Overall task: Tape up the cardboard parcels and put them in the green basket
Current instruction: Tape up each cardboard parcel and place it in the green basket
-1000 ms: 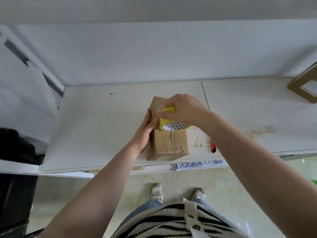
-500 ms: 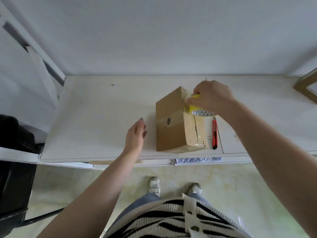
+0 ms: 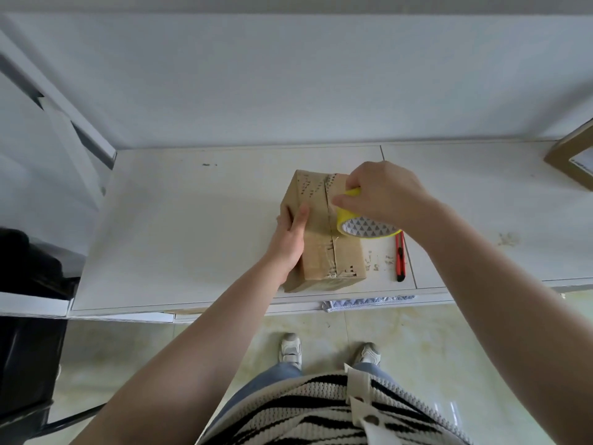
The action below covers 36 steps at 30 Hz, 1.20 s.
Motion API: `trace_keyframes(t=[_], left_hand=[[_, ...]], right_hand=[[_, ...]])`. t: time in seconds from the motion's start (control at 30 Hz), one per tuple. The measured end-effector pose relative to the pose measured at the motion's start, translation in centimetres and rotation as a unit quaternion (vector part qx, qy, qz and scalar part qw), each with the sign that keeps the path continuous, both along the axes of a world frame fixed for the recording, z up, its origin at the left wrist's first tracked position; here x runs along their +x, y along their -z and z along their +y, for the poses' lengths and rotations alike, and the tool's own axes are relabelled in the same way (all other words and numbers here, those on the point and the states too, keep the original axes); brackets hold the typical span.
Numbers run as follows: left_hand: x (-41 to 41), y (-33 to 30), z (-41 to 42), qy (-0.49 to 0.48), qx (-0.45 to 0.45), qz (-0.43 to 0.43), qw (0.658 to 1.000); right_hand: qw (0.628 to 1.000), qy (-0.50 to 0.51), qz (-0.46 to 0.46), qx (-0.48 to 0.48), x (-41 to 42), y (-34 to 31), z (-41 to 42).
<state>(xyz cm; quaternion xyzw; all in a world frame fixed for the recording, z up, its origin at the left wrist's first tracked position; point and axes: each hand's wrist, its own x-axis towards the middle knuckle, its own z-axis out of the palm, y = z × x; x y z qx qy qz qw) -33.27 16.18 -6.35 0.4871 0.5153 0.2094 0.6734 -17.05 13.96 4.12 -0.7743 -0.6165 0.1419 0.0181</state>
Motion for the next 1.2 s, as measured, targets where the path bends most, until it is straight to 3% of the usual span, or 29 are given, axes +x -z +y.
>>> trace_keyframes(t=[0.17,0.37,0.53,0.67,0.93,1.2], left_hand=[[-0.5,0.3,0.3,0.001,0.027,0.002,1.000],[-1.4,0.7,0.2,0.036,-0.040,-0.041,0.998],[-2.5,1.7,0.2,0.013,0.004,-0.046,0.999],[-2.8,1.4,0.2,0.028,0.037,-0.037,0.998],[-3.0,0.7,0.4,0.045,0.011,-0.050,0.998],[-0.8,-0.5,1.1,0.037,-0.041,0.083,0.995]], right_hand=[[1.000,0.000,-0.013,-0.028,-0.9,-0.2,0.3],[0.999,-0.012,-0.019,-0.029,-1.1,0.5,0.1],[0.998,0.001,0.057,-0.021,-1.0,0.7,0.5],[0.998,0.006,0.011,-0.054,2.4,1.1,-0.3],[0.973,0.085,0.198,-0.081,4.5,7.6,-1.8],[0.962,0.070,0.246,-0.090,5.0,8.7,-1.7]])
